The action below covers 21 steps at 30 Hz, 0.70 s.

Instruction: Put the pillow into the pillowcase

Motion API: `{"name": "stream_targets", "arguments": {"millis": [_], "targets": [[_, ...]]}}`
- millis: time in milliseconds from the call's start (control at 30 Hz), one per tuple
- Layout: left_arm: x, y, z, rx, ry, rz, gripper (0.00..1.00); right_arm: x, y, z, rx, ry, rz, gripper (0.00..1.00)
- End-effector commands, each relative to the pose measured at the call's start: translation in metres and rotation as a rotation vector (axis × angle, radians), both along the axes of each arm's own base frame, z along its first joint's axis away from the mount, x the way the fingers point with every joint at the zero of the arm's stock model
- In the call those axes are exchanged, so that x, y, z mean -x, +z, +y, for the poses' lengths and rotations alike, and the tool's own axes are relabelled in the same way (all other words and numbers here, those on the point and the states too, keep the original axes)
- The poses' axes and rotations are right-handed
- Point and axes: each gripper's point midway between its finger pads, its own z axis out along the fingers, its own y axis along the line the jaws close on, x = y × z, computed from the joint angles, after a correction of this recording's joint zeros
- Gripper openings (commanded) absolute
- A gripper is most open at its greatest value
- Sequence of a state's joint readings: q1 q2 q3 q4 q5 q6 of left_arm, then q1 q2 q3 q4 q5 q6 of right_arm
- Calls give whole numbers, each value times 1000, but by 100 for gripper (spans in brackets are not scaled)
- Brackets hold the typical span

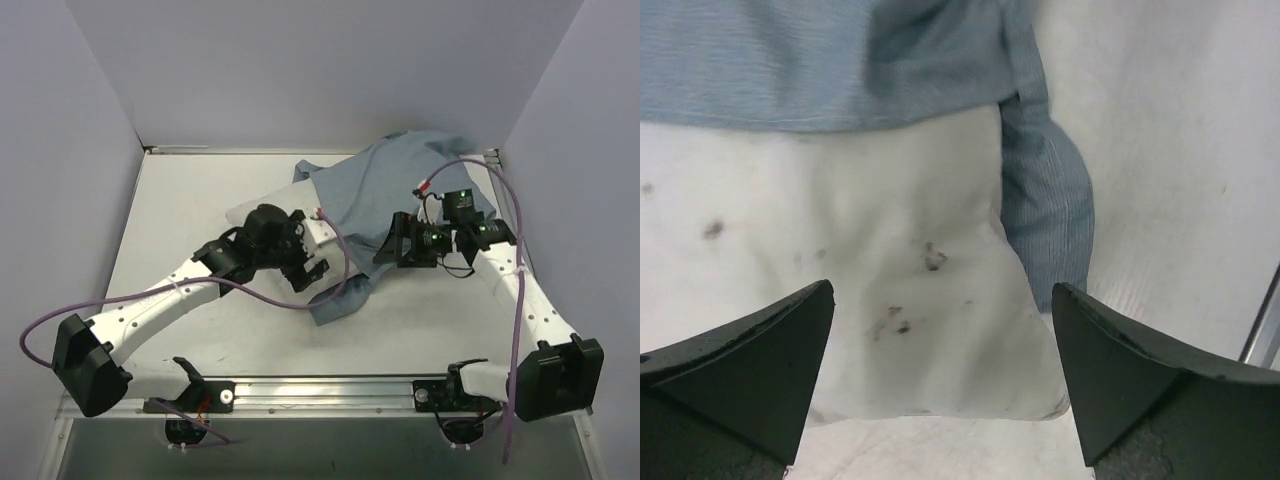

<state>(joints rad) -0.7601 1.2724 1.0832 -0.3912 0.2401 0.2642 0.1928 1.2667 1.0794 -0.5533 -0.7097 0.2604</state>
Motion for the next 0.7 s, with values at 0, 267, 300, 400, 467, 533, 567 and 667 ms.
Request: {"name": "stream_targets", "arguments": {"millis": [0,267,300,400,467,533,567,667], "targets": [[4,-42,0,-318,-154,-146,97,6,-47,4,10,-114,158,81],[-8,-89,-11,-398,-61,-60,98,-14,-135,13,76,-178,61,79],[-11,-97,-11,-395,-37,-33,94,-17,-140,14,78,-186,59,78],[-13,-102,-19,-325,-26,48,81,-26,-152,25,54,-187,49,69],[-21,-94,-24,-233,11,132,68,-37,-154,39,25,-191,17,58],[-29,-86,-32,-151,34,205,46,-40,-142,63,-21,-138,-76,43],[-33,-83,-35,-128,39,227,38,-34,-138,72,-37,-98,-78,34],[-50,-71,-44,-44,83,323,1,-22,-98,102,-170,66,-66,0]]}}
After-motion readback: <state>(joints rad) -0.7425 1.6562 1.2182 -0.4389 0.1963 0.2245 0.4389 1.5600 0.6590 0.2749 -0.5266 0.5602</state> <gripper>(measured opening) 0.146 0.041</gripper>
